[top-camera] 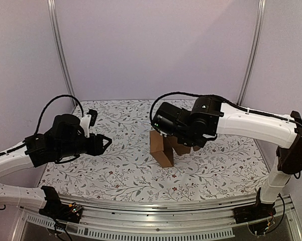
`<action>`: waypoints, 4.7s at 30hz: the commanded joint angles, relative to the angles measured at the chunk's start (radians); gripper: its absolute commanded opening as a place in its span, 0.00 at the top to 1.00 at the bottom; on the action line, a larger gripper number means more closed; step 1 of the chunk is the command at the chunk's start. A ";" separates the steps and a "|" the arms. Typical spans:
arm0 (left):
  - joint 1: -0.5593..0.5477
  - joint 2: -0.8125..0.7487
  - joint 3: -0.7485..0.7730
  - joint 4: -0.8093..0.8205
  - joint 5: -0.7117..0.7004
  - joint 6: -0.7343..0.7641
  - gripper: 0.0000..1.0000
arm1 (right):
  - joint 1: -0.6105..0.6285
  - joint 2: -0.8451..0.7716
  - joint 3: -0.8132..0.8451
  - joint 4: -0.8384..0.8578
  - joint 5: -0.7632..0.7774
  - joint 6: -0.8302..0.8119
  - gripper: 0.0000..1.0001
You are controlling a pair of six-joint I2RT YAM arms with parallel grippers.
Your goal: Fold the paper box
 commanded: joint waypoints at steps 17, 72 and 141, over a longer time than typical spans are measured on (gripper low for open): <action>0.015 -0.011 -0.021 -0.017 -0.011 0.010 0.48 | 0.028 0.107 0.043 0.108 0.187 -0.631 1.00; 0.011 0.303 0.078 0.191 0.215 0.077 0.31 | -0.410 -0.366 -0.295 0.537 -0.562 0.142 0.01; 0.002 0.752 0.307 0.413 0.199 0.629 1.00 | -0.747 -0.403 -0.743 0.998 -1.226 0.397 0.25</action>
